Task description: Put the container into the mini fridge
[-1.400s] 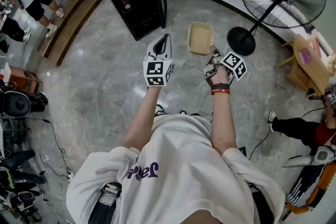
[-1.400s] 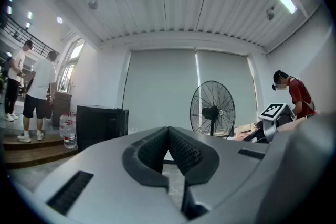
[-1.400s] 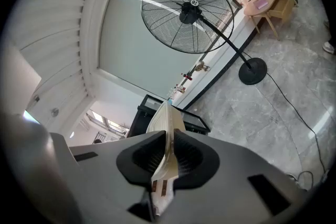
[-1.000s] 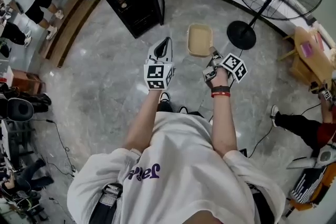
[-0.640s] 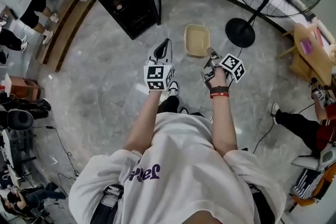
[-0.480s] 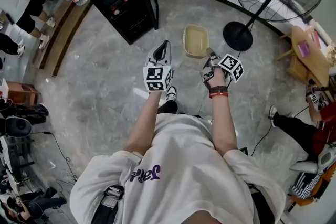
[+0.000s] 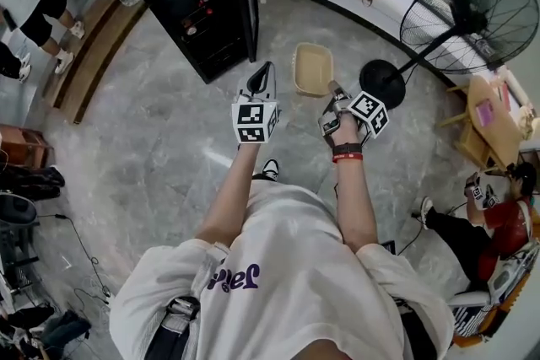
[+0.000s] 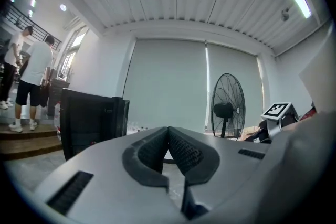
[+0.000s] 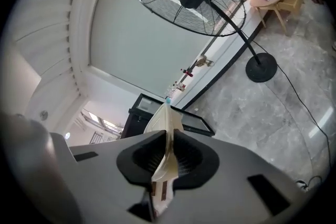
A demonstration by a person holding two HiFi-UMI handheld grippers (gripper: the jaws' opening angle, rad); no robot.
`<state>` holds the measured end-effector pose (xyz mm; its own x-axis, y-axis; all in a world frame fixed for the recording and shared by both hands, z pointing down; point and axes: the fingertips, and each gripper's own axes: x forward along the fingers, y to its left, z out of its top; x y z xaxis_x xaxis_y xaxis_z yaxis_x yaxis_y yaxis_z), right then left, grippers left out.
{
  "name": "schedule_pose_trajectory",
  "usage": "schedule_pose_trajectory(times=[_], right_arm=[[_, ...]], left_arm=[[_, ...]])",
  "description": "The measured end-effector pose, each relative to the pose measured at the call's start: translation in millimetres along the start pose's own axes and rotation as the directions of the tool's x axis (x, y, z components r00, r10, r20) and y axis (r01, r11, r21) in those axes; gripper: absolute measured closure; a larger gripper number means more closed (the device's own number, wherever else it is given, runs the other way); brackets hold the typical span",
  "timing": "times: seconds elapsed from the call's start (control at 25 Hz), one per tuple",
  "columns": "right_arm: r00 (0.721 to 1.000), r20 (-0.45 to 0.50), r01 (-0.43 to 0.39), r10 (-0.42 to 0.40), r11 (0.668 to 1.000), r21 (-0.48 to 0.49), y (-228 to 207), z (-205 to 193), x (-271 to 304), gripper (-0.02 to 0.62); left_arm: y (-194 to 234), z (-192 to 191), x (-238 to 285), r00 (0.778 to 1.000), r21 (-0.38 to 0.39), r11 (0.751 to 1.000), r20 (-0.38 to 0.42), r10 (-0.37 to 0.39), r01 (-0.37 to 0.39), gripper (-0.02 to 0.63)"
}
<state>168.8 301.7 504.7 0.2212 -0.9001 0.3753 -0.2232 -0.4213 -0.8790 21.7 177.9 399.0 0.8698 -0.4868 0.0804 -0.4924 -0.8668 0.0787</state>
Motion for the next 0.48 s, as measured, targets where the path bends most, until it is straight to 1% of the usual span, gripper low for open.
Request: schedule_pose_trajectory(times=[0.24,0.48], right_arm=[[0.999,-0.037,0.0,-0.001,1.0,-0.027,25.2,4.0,67.6,0.538],[0.996,-0.086,-0.036,0.033,0.999,-0.03,57.6,0.6,124.4,0.538]], left_arm=[[55.7,2.4,45.7,0.999,-0.034,0.999,0.005,0.04,-0.04,0.586],[104.8,4.8,74.0,0.996,-0.059,0.994,0.009,0.09,-0.09,0.586]])
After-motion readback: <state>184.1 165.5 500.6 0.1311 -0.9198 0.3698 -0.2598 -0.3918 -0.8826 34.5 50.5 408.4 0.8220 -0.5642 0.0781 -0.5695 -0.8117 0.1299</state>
